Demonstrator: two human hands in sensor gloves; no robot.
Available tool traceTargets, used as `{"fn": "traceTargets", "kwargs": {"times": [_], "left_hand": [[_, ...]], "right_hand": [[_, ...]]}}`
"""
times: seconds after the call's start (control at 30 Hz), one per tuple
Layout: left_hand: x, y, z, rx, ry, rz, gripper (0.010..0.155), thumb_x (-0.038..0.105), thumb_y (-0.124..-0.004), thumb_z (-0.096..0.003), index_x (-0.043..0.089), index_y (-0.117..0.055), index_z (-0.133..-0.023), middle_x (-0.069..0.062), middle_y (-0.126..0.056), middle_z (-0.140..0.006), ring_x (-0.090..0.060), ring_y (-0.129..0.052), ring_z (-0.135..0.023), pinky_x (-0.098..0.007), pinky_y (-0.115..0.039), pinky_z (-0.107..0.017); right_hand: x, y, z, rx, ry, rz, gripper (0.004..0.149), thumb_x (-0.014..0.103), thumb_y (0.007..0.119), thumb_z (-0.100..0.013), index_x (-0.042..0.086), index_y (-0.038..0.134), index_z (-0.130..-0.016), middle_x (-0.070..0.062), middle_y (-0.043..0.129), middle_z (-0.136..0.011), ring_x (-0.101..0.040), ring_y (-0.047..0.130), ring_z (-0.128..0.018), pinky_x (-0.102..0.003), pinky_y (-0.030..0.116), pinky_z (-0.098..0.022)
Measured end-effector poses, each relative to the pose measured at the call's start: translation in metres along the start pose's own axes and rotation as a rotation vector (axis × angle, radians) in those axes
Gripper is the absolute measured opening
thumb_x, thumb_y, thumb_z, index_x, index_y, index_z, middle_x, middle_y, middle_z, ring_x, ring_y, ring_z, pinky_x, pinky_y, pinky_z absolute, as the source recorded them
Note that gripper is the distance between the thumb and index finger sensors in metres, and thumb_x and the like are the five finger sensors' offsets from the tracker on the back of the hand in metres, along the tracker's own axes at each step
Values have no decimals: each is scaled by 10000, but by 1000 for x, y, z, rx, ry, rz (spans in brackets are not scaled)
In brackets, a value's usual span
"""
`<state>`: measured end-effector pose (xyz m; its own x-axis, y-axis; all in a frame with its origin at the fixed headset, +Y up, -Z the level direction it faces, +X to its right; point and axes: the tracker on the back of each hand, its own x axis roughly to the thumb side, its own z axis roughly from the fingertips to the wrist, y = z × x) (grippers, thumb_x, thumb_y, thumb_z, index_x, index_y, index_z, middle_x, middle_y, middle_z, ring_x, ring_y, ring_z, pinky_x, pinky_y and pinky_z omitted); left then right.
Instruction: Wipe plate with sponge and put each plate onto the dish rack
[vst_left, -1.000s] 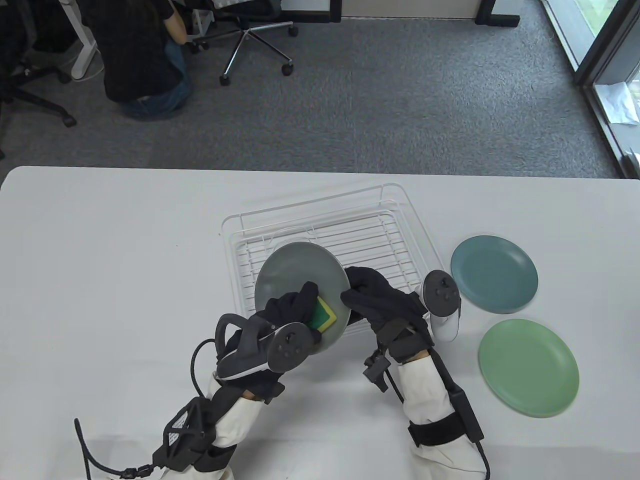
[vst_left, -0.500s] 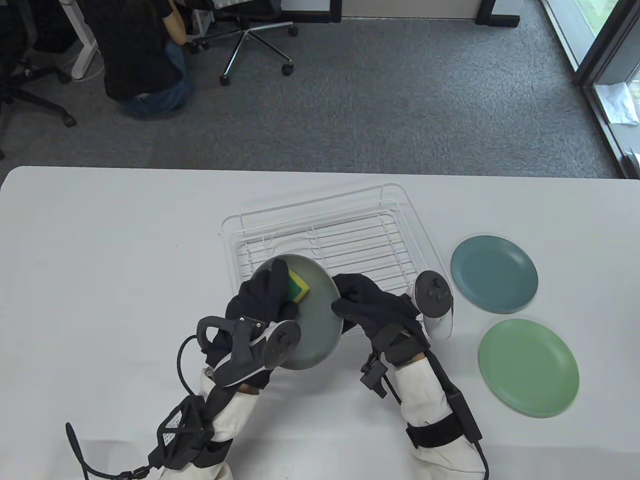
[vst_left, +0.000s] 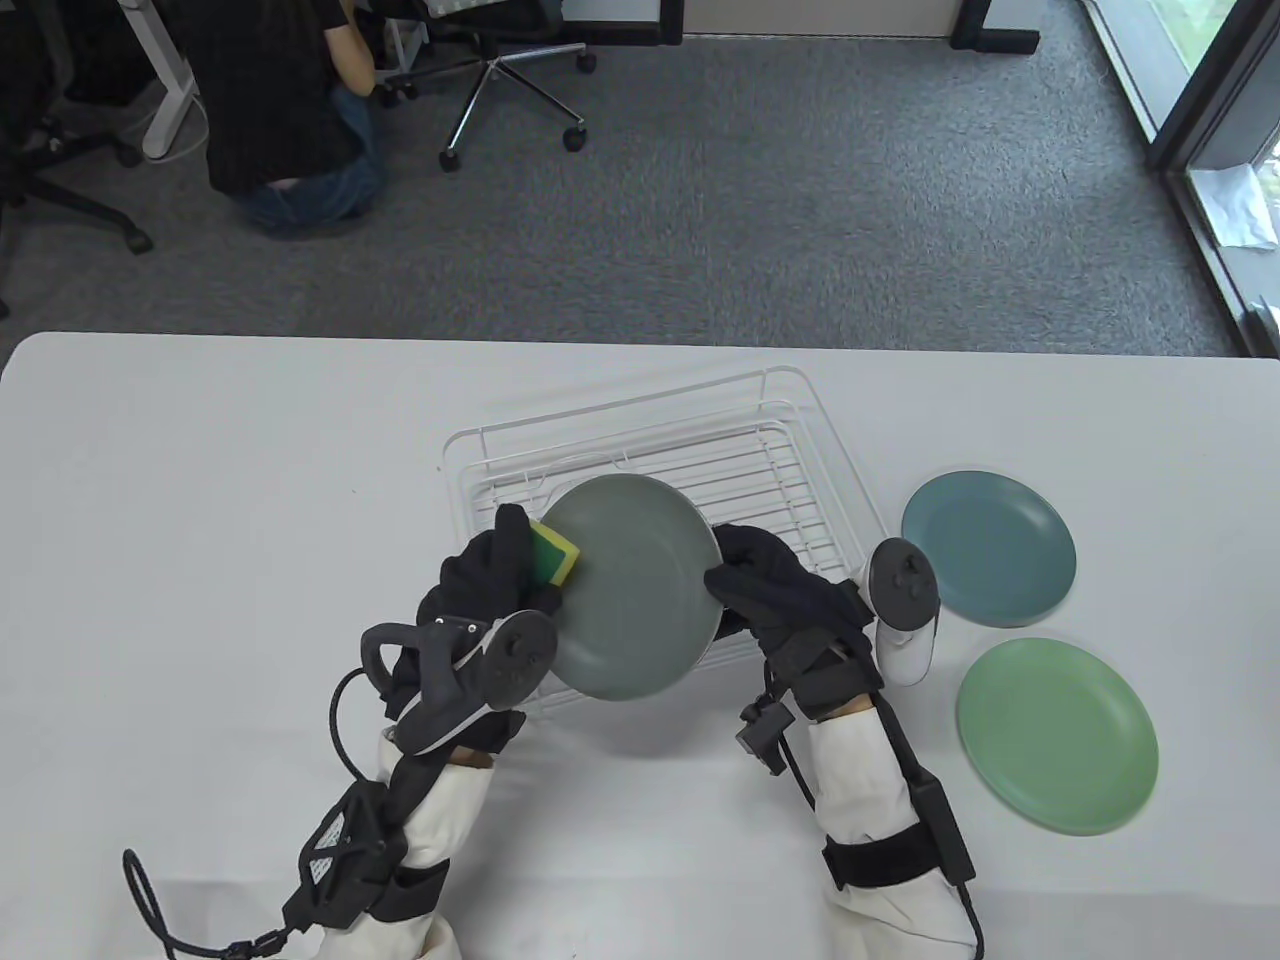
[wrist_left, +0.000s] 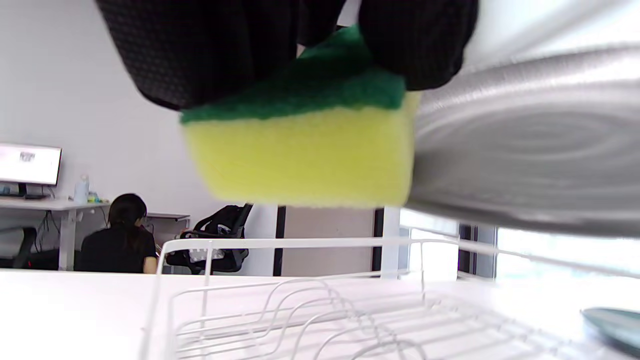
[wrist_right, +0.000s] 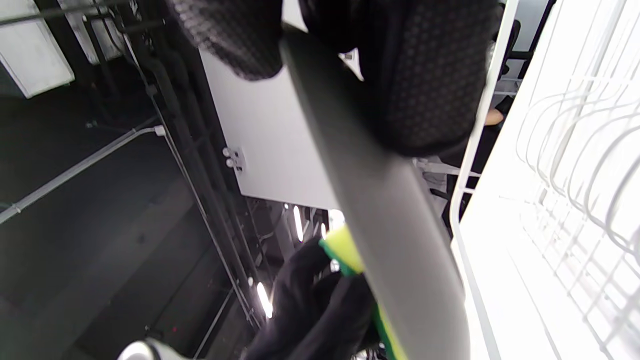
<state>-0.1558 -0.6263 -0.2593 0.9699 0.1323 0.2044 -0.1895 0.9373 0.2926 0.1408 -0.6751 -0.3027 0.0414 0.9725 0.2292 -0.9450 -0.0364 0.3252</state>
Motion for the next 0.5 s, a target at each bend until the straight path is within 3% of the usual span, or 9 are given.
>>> {"fn": "traceTargets", "kwargs": {"times": [0.3,0.5], "left_hand": [[-24,-1,-1,27,69,416,743,411,-775,-521,15,-572,-1116,-235,-905,-930,-398,-1005,-719,-398,-906,-501],[-36,-8,0,56,109,685,735,407,-767,-521,-8,-585,-1100,-243,-905,-919,-401,-1007,-703,-395,-909,-490]], "right_hand": [[-7,-11,6,-119,6,-199,609,242,616,-671,-155,338,-1040,-434,576,-961,-473,829,-780,-382,853,-556],[-12,-7,4,-108,5,-256,613,233,605,-673,-167,322,-1041,-434,567,-966,-474,816,-799,-388,850,-565]]}}
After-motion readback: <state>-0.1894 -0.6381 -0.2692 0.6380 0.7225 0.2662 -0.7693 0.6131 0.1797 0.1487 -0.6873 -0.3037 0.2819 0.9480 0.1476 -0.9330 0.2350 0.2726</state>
